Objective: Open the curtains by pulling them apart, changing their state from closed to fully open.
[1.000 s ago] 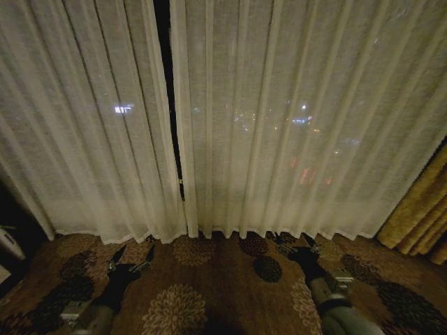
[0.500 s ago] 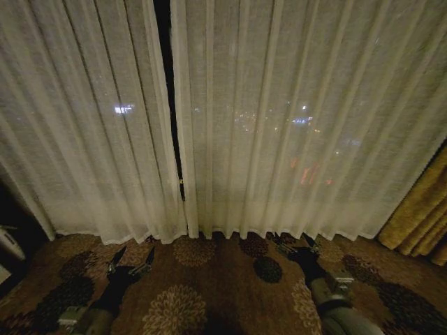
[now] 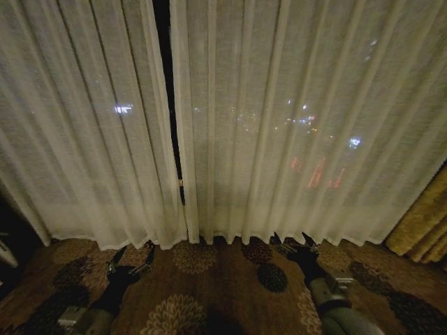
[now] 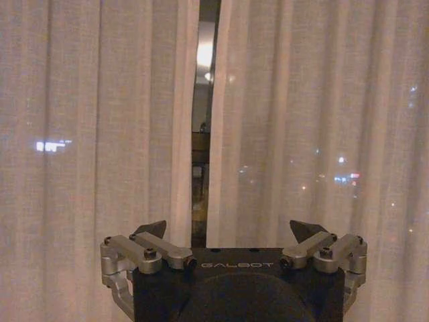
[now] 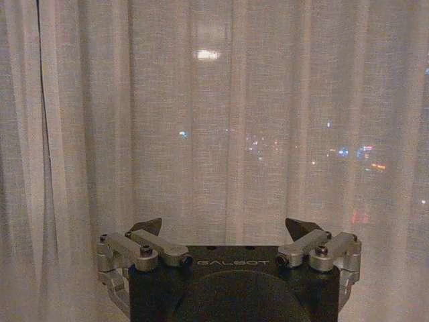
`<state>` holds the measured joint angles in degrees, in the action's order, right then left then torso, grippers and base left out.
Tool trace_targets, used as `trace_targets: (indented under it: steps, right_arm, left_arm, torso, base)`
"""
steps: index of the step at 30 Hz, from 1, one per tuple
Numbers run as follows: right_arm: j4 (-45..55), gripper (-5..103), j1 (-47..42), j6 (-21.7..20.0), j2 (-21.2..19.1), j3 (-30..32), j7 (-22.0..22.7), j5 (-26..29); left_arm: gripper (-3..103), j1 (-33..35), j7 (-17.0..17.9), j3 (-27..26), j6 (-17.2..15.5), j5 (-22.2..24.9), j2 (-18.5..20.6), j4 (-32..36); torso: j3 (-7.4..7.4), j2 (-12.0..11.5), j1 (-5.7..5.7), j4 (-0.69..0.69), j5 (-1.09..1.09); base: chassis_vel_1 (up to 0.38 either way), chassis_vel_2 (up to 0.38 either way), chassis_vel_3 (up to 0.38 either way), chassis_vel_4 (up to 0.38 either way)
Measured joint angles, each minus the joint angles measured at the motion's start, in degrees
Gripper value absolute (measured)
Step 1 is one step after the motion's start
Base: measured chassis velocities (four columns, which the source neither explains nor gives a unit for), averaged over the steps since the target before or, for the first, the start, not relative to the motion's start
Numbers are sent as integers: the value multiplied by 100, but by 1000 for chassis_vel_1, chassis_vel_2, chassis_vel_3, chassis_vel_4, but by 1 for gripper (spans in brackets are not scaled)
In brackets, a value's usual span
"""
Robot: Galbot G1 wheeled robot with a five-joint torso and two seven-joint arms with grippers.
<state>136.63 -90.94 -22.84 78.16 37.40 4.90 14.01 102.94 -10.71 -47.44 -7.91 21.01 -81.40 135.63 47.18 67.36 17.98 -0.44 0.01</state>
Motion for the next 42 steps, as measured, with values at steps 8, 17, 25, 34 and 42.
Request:
trace_targets:
  steps: [8, 17, 25, 34, 42]
  right_arm:
    - [-39, 100, 26, 4, 10, -11, -55, -3]
    - [-66, 100, 37, 7, 18, -27, -64, -6]
    - [-75, 100, 32, 10, 23, -30, -66, -7]
    - [-57, 100, 23, 13, 35, -45, -68, -9]
    - [-45, 100, 7, 20, 35, -45, -70, -10]
  left_arm:
    - [100, -15, -6, -1, 5, 1, 11, -27]
    - [100, -6, -39, 11, 68, -2, 1, -70]
    - [100, 36, -132, 10, 156, -9, -22, -83]
    - [100, 64, -149, 9, 197, -12, -29, -66]
    - [100, 75, -158, 17, 222, -31, -50, -65]
  torso:
    - [1, -1, 1, 0, 1]
    - [0, 0, 0, 0, -1]
    - [0, 0, 0, 0, 0]
    - [0, 0, -1, 0, 0]
    - [0, 0, -1, 0, 0]
  base:
    - [-86, 216, 79, -227]
    - [-40, 253, 48, -249]
    - [-32, 224, 37, -231]
    - [-45, 249, 47, -248]
    - [-47, 255, 41, -258]
